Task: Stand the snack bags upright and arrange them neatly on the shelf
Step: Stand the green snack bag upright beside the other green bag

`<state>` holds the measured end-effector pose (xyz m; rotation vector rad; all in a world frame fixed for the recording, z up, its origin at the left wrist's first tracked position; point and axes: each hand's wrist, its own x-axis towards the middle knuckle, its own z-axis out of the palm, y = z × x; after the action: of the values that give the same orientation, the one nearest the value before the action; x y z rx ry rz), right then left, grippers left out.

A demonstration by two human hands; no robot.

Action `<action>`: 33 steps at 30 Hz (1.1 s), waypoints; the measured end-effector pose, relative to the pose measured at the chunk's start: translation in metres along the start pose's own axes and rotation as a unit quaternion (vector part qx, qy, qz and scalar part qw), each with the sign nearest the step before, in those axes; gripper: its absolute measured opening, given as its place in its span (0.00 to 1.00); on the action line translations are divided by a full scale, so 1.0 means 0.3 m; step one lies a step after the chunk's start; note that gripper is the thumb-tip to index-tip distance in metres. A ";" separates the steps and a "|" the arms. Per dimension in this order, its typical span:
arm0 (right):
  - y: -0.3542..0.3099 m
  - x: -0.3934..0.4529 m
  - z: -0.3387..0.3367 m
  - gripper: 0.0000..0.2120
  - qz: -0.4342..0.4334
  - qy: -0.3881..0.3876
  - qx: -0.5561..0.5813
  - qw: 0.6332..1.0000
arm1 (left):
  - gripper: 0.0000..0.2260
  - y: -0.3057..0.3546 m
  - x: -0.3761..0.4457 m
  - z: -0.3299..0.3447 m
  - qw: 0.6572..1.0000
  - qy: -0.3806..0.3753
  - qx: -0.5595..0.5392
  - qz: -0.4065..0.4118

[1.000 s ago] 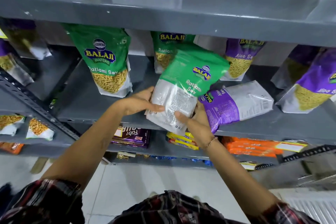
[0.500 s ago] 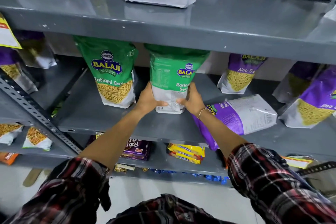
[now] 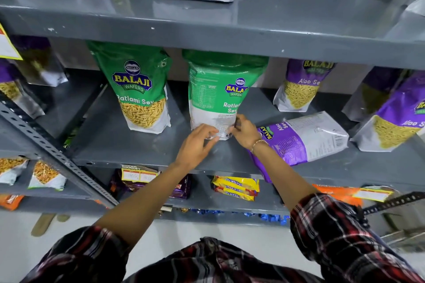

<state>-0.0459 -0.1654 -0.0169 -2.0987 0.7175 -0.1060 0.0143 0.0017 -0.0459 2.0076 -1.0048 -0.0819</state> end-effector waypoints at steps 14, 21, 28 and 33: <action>-0.051 -0.167 0.108 0.18 -0.121 0.003 -0.052 0.991 | 0.35 -0.078 0.024 0.013 0.996 0.058 0.006 -0.064; -0.006 -0.033 -0.021 0.18 -0.032 0.080 -0.052 0.995 | 0.21 -0.173 0.104 -0.068 0.991 -0.047 -0.030 -0.121; -0.040 0.095 -0.080 0.44 -0.056 -0.043 -0.097 0.993 | 0.29 -0.226 0.216 -0.122 0.975 -0.160 -0.004 -0.156; -0.020 0.090 -0.054 0.33 -0.042 -0.017 -0.034 0.998 | 0.26 -0.230 0.242 -0.106 0.973 -0.155 0.018 -0.168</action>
<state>-0.0259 -0.1888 -0.0073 -2.1904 0.6213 -0.0928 0.1188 -0.0055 -0.0544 2.2253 -0.8452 -0.5795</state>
